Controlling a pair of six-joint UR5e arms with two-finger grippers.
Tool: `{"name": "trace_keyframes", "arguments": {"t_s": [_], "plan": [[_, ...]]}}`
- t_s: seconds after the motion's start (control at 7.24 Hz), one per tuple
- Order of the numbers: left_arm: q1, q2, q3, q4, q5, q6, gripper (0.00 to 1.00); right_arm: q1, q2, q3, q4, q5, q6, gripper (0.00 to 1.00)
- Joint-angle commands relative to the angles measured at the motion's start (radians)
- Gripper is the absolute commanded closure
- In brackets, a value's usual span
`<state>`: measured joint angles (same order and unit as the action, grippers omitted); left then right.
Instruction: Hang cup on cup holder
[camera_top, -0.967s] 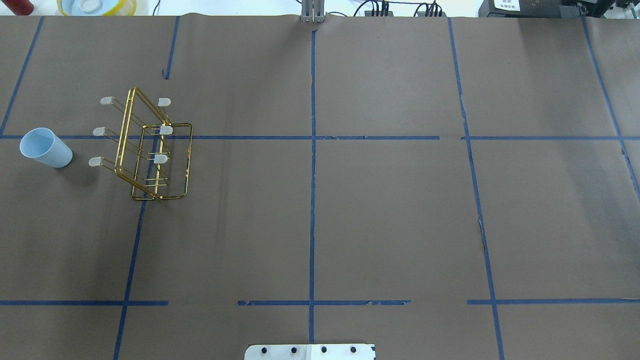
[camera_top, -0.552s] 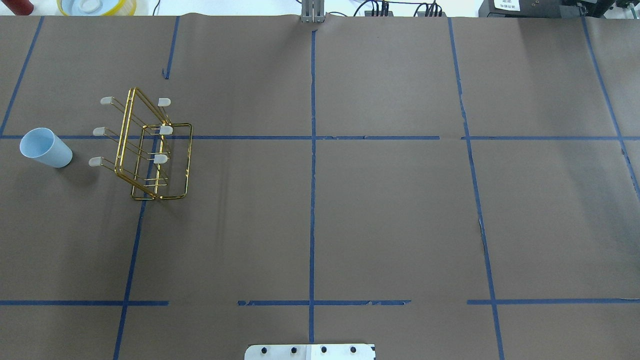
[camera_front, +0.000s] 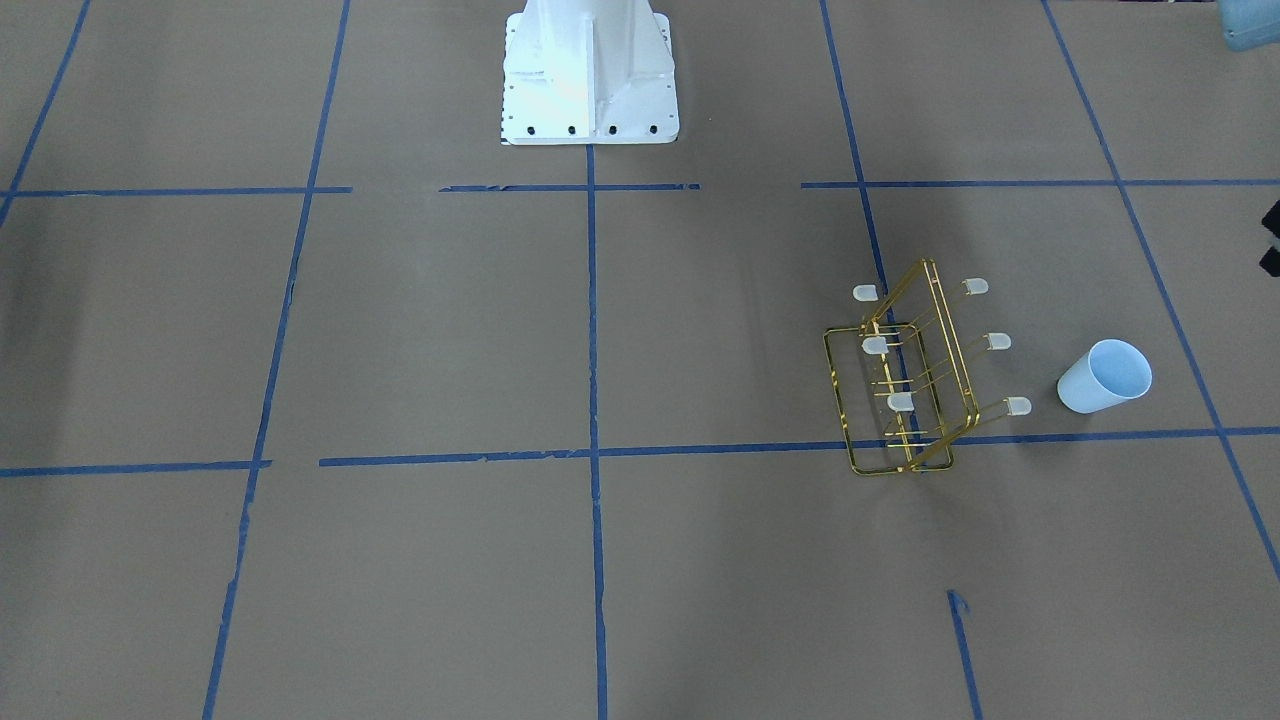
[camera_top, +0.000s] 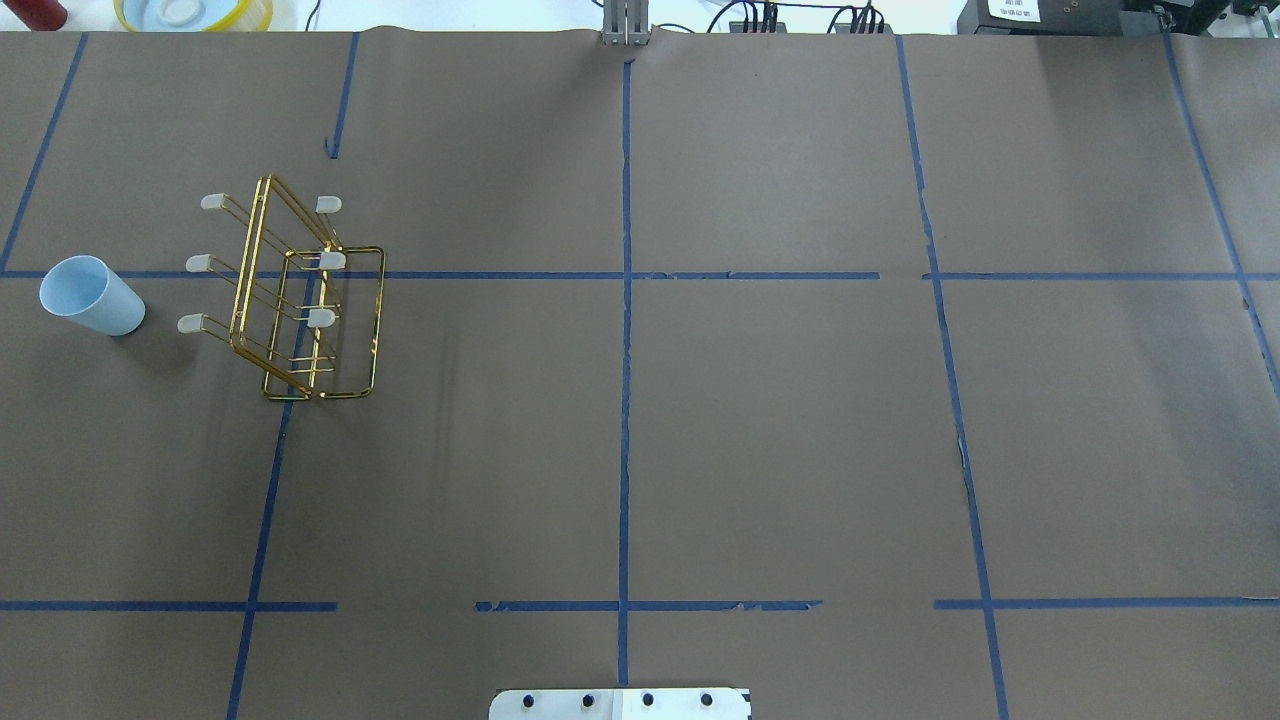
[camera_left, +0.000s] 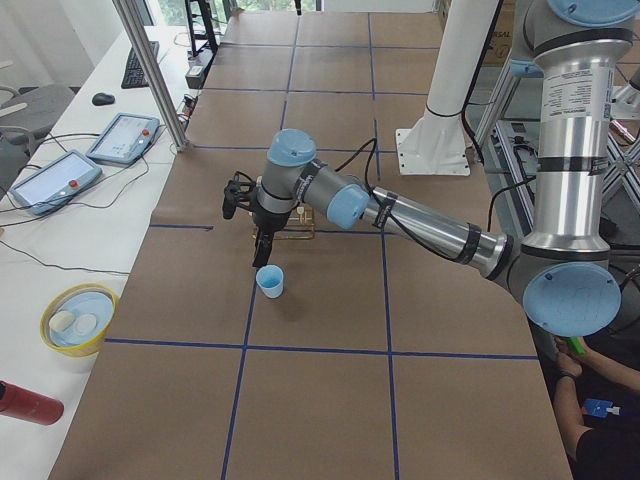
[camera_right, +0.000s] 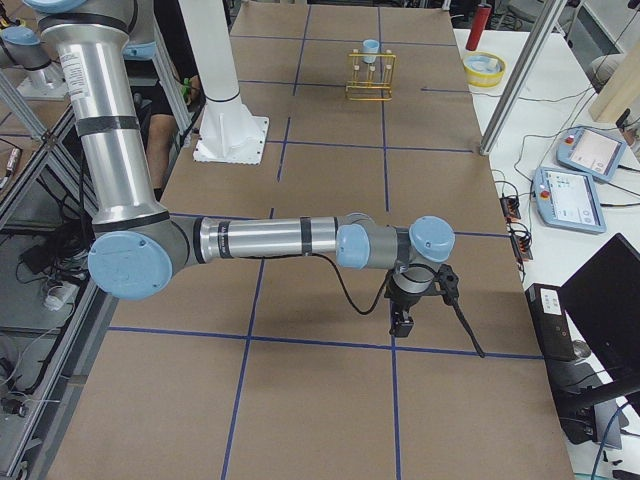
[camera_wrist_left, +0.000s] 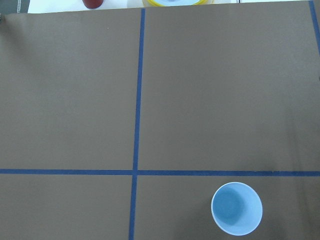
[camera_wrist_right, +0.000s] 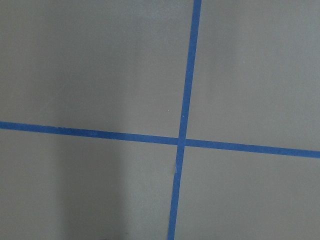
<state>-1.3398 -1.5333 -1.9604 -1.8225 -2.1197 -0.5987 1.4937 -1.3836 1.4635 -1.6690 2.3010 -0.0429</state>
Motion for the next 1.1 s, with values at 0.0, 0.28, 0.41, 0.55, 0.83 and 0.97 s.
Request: {"name": "trace_keyframes", "arguments": {"t_s": [0.0,0.28,0.41,0.55,0.83,0.97], "plan": [[0.140,0.059,0.000,-0.174,0.104,-0.188,0.00,0.000,0.000,0.000,0.000,0.000,0.000,0.00],[0.236,0.158,0.011,-0.361,0.218,-0.329,0.00,0.000,0.000,0.000,0.000,0.000,0.000,0.00],[0.276,0.197,0.020,-0.424,0.275,-0.372,0.00,0.000,0.000,0.000,0.000,0.000,0.000,0.00],[0.310,0.234,0.034,-0.493,0.338,-0.403,0.00,0.000,0.000,0.000,0.000,0.000,0.000,0.00],[0.388,0.243,0.058,-0.554,0.458,-0.527,0.00,-0.001,0.000,0.000,0.000,0.000,0.000,0.00],[0.431,0.242,0.064,-0.570,0.512,-0.599,0.00,0.000,0.000,0.000,0.000,0.000,0.000,0.00]]}}
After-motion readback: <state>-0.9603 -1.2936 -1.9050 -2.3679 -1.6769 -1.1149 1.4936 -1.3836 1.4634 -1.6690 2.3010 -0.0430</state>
